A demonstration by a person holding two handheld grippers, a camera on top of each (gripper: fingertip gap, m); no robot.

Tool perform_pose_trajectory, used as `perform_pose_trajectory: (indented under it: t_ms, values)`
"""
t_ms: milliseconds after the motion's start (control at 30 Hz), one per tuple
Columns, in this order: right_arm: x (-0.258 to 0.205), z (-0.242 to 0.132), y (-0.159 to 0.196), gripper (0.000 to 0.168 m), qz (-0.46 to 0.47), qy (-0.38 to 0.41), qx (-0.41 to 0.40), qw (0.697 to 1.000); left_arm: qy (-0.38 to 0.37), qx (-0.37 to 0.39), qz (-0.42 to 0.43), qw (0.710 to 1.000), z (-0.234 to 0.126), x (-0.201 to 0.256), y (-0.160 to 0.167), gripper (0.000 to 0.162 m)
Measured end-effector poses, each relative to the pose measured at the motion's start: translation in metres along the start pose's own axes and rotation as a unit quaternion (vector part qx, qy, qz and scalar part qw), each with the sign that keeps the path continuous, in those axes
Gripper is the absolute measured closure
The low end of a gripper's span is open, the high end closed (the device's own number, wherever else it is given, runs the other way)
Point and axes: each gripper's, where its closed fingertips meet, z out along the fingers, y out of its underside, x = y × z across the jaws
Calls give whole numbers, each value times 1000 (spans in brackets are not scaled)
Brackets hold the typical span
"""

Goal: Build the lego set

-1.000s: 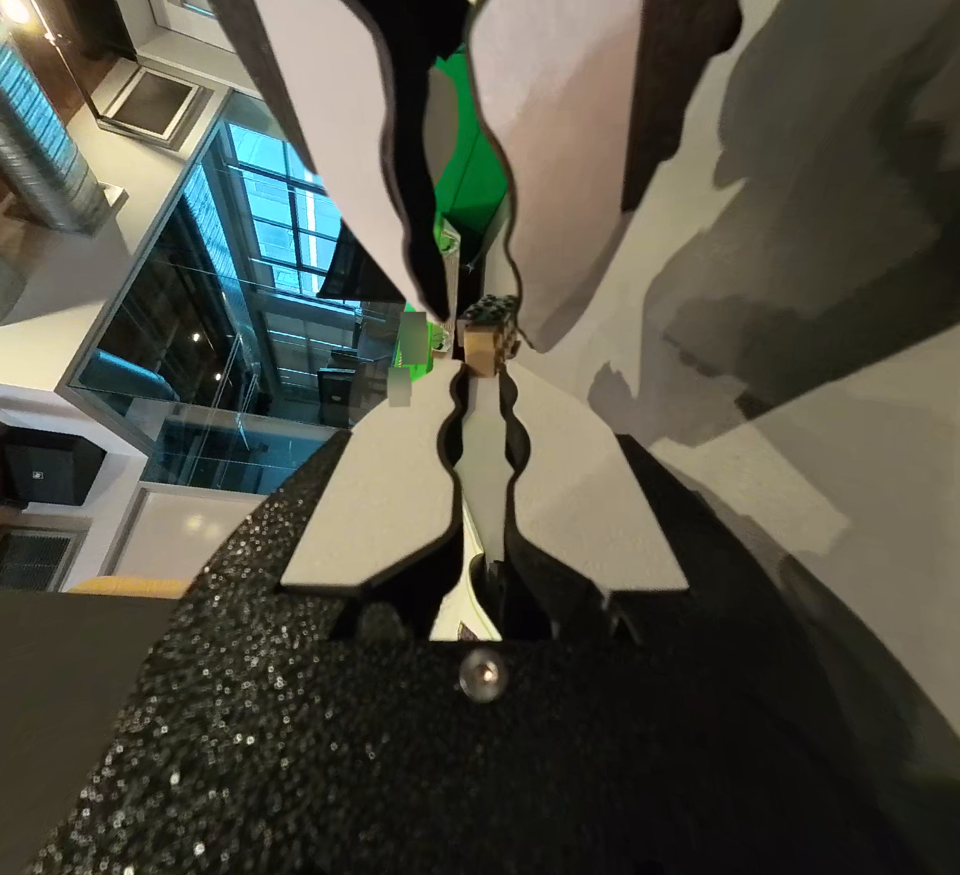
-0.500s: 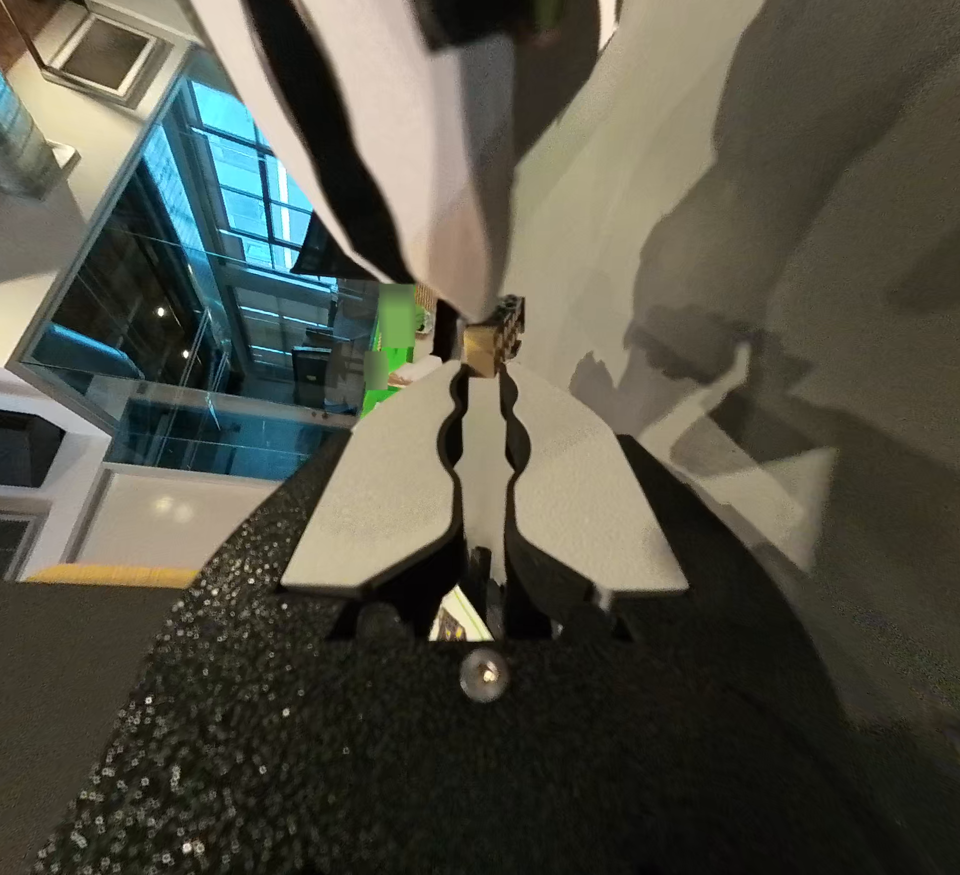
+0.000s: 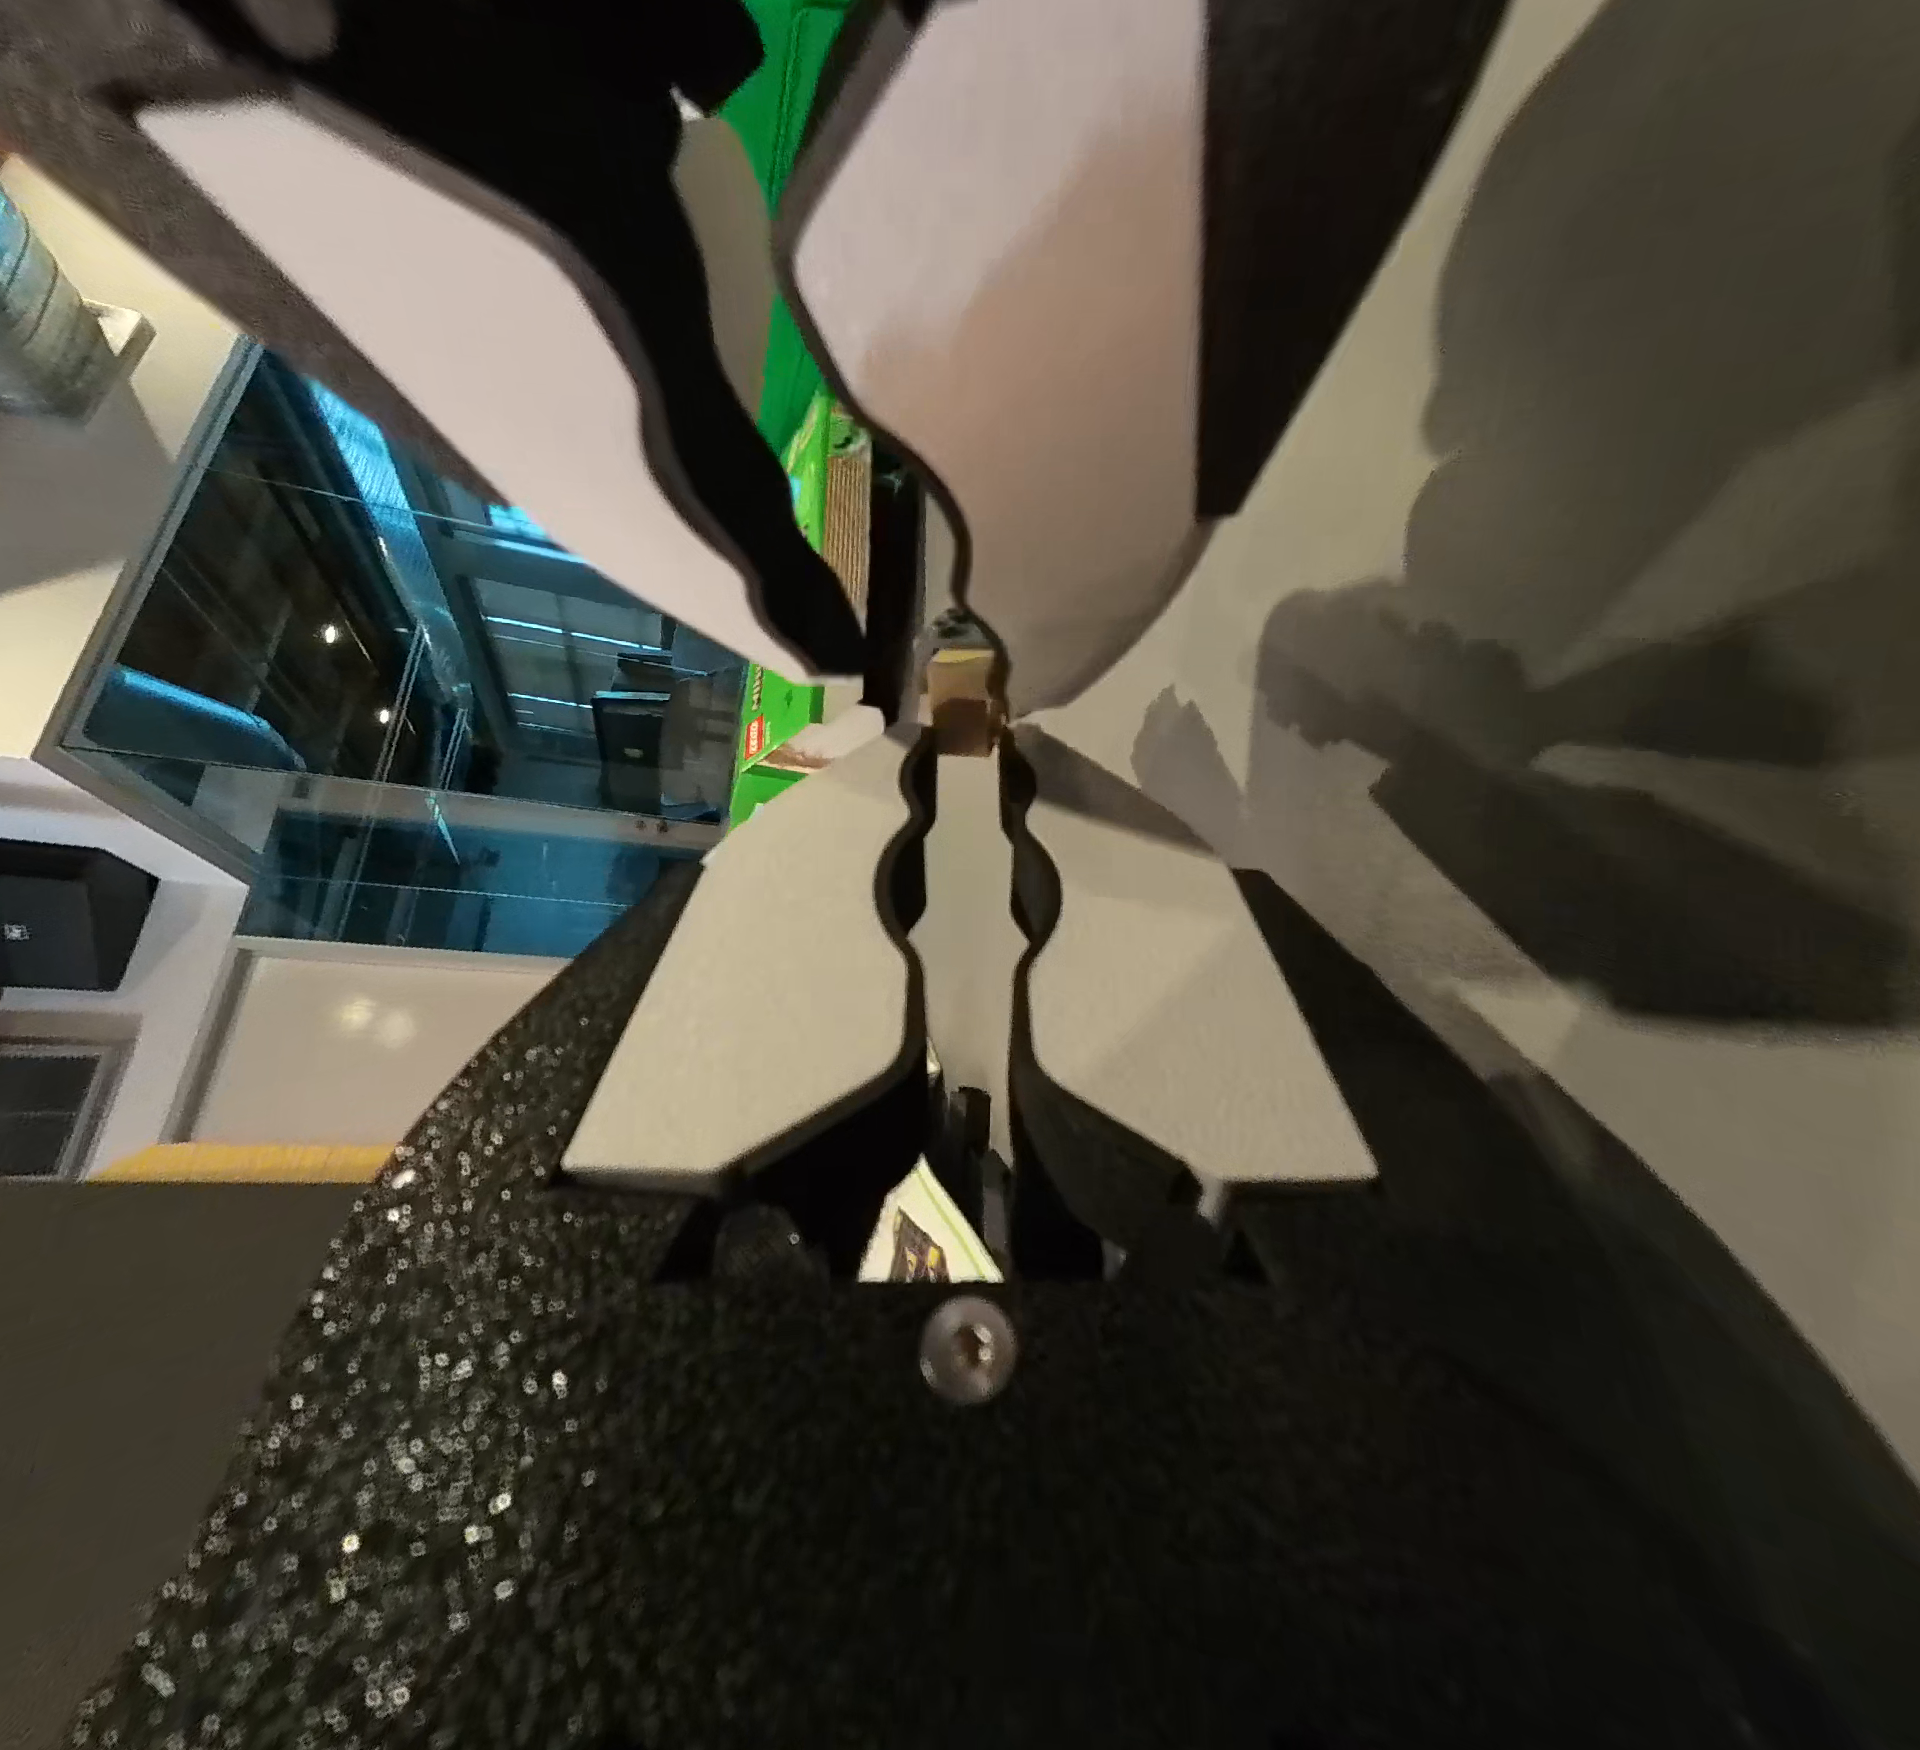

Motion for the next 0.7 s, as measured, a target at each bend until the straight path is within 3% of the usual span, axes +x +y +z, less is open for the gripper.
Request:
perform_pose_trajectory:
  t_ms: [200, 533, 700]
  values:
    - [-2, -2, 6, 140, -25, -19, 3, 1000, 3, -2, 0, 1000, 1, 1, 1, 151]
    - [-9, -5, 1, 135, -79, -30, 83, 993, 5, 0, -2, 1000, 2, 1, 1, 151]
    - [-12, -4, 12, 125, -98, -40, 91, 990, 6, 2, -5, 1000, 2, 1, 0, 151]
